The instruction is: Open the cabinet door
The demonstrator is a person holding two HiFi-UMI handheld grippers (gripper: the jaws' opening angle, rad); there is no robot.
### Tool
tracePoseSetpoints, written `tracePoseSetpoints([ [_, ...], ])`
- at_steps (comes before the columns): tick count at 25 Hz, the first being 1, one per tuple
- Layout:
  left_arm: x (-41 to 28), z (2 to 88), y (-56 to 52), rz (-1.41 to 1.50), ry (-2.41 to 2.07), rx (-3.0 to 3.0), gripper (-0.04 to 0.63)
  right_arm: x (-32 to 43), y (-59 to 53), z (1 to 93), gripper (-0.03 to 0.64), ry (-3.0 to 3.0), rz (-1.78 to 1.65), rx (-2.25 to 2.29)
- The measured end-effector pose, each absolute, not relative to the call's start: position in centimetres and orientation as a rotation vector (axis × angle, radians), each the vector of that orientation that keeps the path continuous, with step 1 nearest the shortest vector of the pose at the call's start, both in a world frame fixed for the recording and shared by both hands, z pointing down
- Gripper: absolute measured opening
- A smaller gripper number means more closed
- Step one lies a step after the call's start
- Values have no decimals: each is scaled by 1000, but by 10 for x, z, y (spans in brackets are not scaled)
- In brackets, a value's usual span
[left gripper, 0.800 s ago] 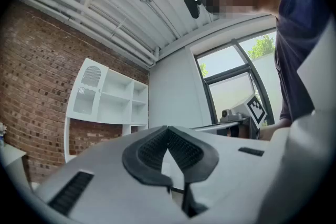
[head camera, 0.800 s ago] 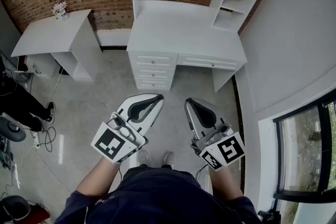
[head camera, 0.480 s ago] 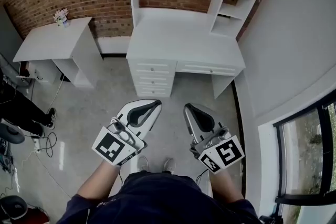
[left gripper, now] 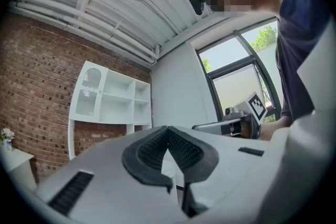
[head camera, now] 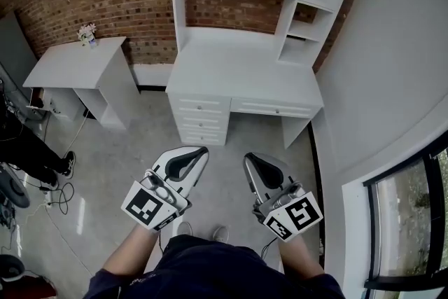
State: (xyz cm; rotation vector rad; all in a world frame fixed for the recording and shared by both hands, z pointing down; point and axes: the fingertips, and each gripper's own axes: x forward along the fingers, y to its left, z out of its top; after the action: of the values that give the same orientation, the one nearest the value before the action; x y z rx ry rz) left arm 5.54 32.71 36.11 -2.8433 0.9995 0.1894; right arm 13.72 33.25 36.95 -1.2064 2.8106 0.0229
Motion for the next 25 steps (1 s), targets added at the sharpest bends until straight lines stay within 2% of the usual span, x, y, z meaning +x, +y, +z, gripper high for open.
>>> tracePoseSetpoints([
  [12,70,370,317,145,1025,-2844,8,158,323,374,24,2808,6,-1191],
  [25,46,375,239,149,985,-2863,8,125,249,381,23,2816,-15,-1219],
])
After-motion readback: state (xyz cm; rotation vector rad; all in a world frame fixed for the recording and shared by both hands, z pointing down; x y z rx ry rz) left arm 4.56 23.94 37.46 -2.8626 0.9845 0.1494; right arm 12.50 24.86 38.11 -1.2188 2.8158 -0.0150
